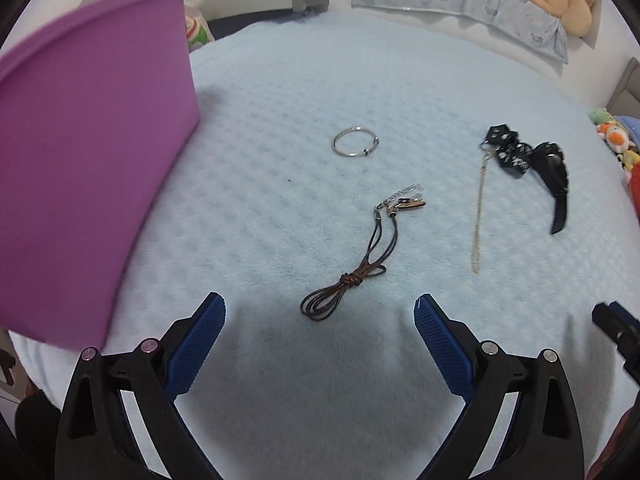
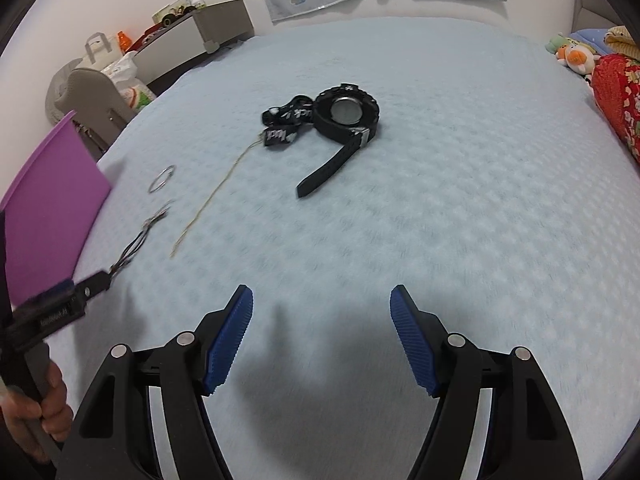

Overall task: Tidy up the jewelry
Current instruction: 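Grasp the brown cord necklace with the left tool while the right tool grasps the black watch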

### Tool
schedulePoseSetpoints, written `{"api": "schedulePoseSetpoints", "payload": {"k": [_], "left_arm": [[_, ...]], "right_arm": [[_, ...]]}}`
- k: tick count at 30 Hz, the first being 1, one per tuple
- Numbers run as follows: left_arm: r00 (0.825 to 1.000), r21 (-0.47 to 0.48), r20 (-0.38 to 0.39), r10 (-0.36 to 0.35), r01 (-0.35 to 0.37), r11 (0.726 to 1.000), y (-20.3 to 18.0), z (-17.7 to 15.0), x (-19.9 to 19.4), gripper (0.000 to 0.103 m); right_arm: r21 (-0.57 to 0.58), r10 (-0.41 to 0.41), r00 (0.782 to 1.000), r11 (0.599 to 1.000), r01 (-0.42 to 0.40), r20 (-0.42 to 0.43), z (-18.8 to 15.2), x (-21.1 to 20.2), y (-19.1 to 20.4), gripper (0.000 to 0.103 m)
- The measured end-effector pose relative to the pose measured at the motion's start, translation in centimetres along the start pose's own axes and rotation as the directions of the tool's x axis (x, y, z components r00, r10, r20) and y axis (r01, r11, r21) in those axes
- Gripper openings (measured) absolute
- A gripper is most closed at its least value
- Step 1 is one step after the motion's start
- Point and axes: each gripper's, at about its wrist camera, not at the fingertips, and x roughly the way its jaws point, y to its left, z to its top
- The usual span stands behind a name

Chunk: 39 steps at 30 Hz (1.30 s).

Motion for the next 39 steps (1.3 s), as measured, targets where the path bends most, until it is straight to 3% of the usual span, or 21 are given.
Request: {"api": "schedulePoseSetpoints", "payload": {"k": [13, 23, 27, 33, 39], "left_arm": [[0.997, -0.085, 0.024, 0.072, -0.069, 0.994, -0.1, 0.0, 2.7, 0.094], [0.995, -0.087, 0.026, 0.093, -0.09, 0.992, -0.4, 0.7, 3.8, 0.096], [0.995, -0.088, 0.02, 0.098, -0.096, 0.991, -0.5, 0.9, 4.1, 0.097], [0.994, -0.1, 0.007, 0.109, -0.108, 0.989, -0.5, 1.4, 4.8, 0.097], [0.992, -0.126, 0.006, 0.123, -0.121, 0.985, -0.8, 2.2, 5.4, 0.097]], "right_arm": [[-0.05, -0.022, 0.999, 0.998, 0.023, 0.027, 6.6, 6.2, -0.8, 0.068], [-0.1, -0.096, 0.995, 0.99, 0.098, 0.018, 10.0, 10.2, -1.0, 0.068], [-0.107, -0.109, 0.994, 0.988, 0.112, 0.026, 11.6, 11.6, -1.3, 0.073], [-0.107, -0.114, 0.993, 0.987, 0.117, 0.031, 13.0, 13.2, -1.5, 0.081], [-0.097, -0.102, 0.994, 0.99, 0.106, 0.043, 13.3, 13.6, -1.5, 0.08]]}}
